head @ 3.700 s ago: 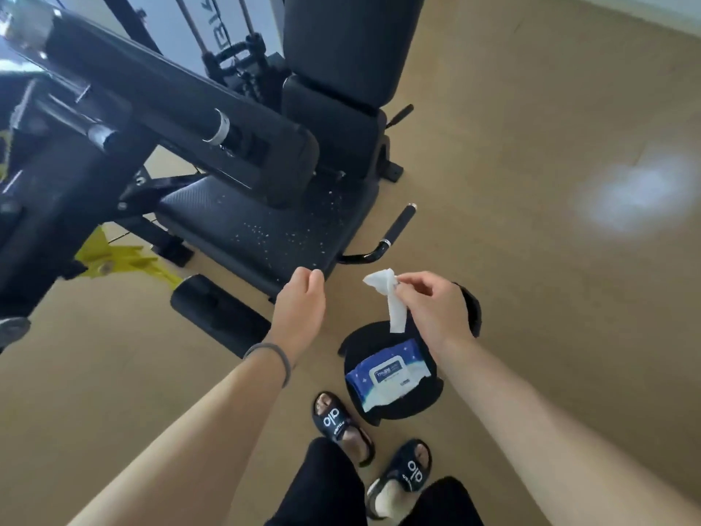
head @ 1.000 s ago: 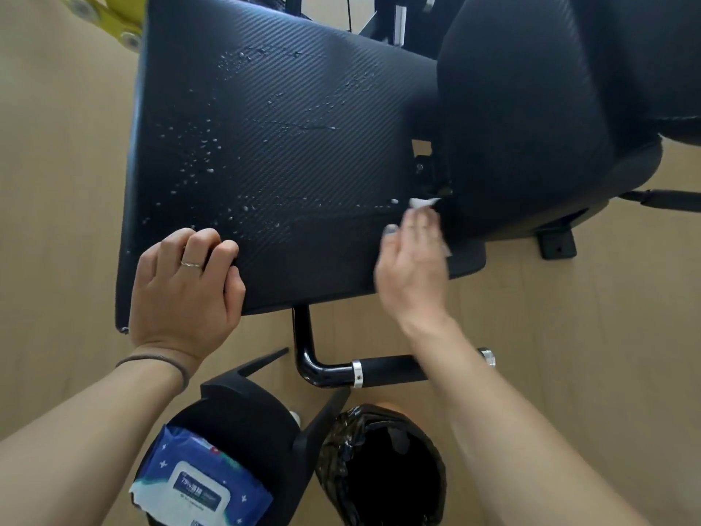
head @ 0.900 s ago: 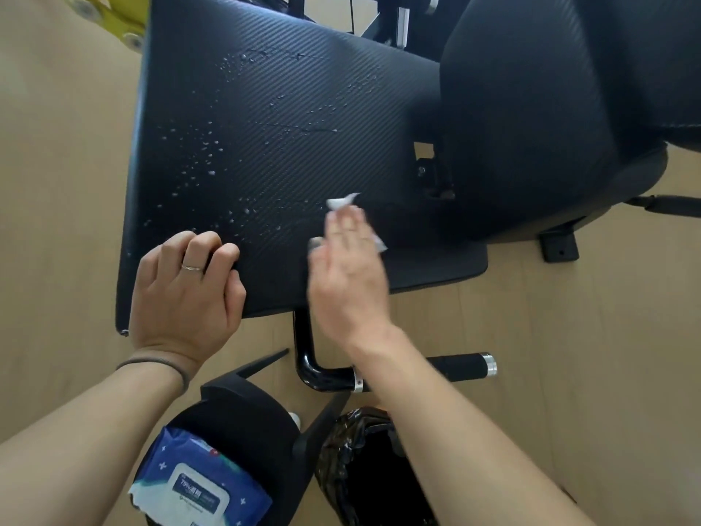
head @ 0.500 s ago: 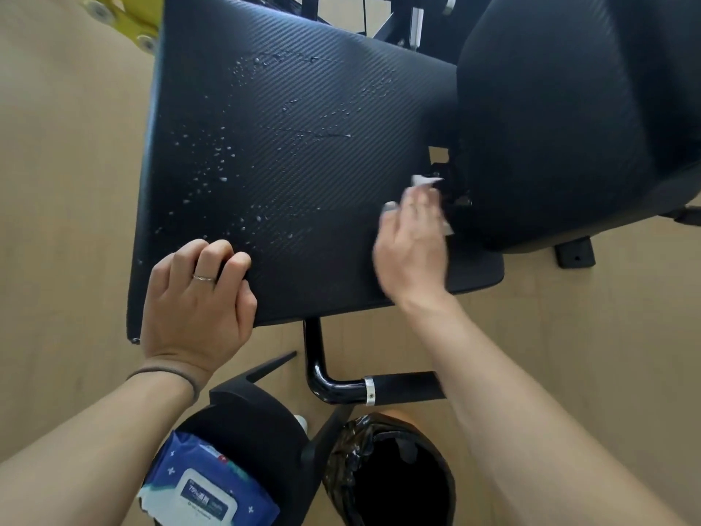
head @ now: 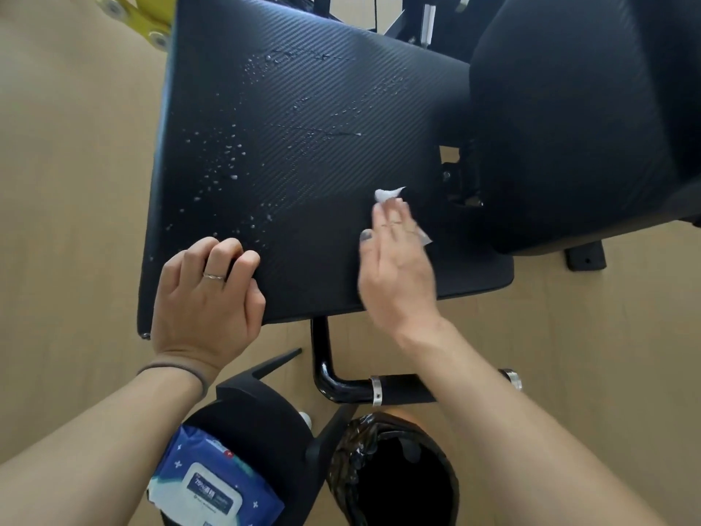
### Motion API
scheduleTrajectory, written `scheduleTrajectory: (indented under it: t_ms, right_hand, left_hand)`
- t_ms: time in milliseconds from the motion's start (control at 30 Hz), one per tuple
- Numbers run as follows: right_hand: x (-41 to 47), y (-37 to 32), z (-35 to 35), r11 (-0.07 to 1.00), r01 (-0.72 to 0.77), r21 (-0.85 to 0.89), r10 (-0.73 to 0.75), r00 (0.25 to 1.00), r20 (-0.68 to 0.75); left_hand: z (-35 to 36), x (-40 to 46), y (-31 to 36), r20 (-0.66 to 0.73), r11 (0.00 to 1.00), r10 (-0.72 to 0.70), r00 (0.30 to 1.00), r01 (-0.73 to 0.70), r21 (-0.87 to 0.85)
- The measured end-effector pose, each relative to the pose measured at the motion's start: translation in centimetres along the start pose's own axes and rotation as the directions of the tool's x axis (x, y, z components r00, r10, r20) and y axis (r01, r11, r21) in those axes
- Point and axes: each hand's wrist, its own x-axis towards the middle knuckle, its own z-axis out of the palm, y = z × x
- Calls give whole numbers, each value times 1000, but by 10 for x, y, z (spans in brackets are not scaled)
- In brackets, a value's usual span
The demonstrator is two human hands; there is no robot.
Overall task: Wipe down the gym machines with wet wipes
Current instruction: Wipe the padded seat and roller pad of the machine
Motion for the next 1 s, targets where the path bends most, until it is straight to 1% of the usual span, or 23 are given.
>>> scheduleTrajectory:
  t_ms: [67,100,167,200,233,267,300,333,367,400,433,467,533,567,600,633,667,733,767,833,867,933,1000]
  right_hand:
    - [-33,-46,14,973,228,25,-228,974,7]
    - [-49,-57,18,953,299,56,-301,953,21]
    - [-57,-49,14,900,429,74,-434,898,69]
    - [-50,-34,6,882,470,28,-471,878,84]
    - [-37,-16,-2,875,483,0,-481,871,94]
    - [-18,2,-9,901,433,-21,-428,897,114]
    - [3,19,-14,954,300,10,-299,949,97]
    - [23,30,-19,983,173,61,-178,981,81]
    - [34,33,-20,992,89,90,-95,993,63]
    - [34,22,-18,994,60,95,-65,996,54]
    - [23,6,-10,992,100,83,-105,993,53]
    - [3,-11,-1,976,197,90,-203,977,65]
    - [-39,-30,6,898,425,113,-436,892,117]
    - [-46,-28,4,856,505,111,-517,842,154]
    - [-40,-20,-1,826,553,105,-563,805,189]
    - [-24,-10,-7,816,574,76,-576,792,200]
    - [-3,-2,-12,832,553,50,-551,810,199]
    - [44,7,-24,914,404,34,-403,896,184]
    - [60,7,-27,945,321,62,-327,927,186]
    - [59,-1,-22,966,228,123,-248,952,179]
    - [44,-5,-18,964,228,137,-249,954,167]
    - [-6,-7,-11,944,309,113,-324,935,144]
    - [-48,1,-12,920,385,75,-392,901,186]
  left_hand:
    - [-1,0,0,-11,1000,2,1000,-2,15]
    - [-2,0,0,-18,1000,3,1000,-2,25]
    - [-2,-1,1,-19,1000,5,1000,-4,31]
    - [-3,-1,1,-16,1000,6,1000,-6,23]
    - [-3,0,2,-14,1000,6,1000,-5,18]
    - [-3,0,1,-17,1000,7,1000,-6,20]
    - [-3,0,0,-21,1000,11,1000,-10,29]
    - [-2,0,0,-27,999,14,1000,-13,36]
    - [-2,-1,0,-31,999,16,999,-15,37]
    - [-1,-1,0,-37,999,18,999,-16,37]
    - [0,-1,1,-43,999,18,999,-17,41]
    - [0,-1,1,-49,999,20,999,-17,50]
    - [-1,-1,0,-59,997,29,998,-25,67]
    - [-1,-1,0,-60,997,36,998,-32,70]
    - [-1,-1,0,-62,997,43,997,-39,69]
    - [-1,-1,0,-65,997,47,997,-42,67]
    - [-1,0,0,-65,997,44,997,-40,66]
    - [0,-1,0,-64,997,41,997,-37,67]
    - [0,-2,1,-62,997,41,997,-37,66]
    - [-1,-1,1,-53,998,38,998,-35,56]
    - [-1,1,0,-46,998,34,998,-32,51]
    - [-5,1,1,-14,999,13,1000,-13,32]
    - [-10,0,2,23,1000,-5,1000,5,6]
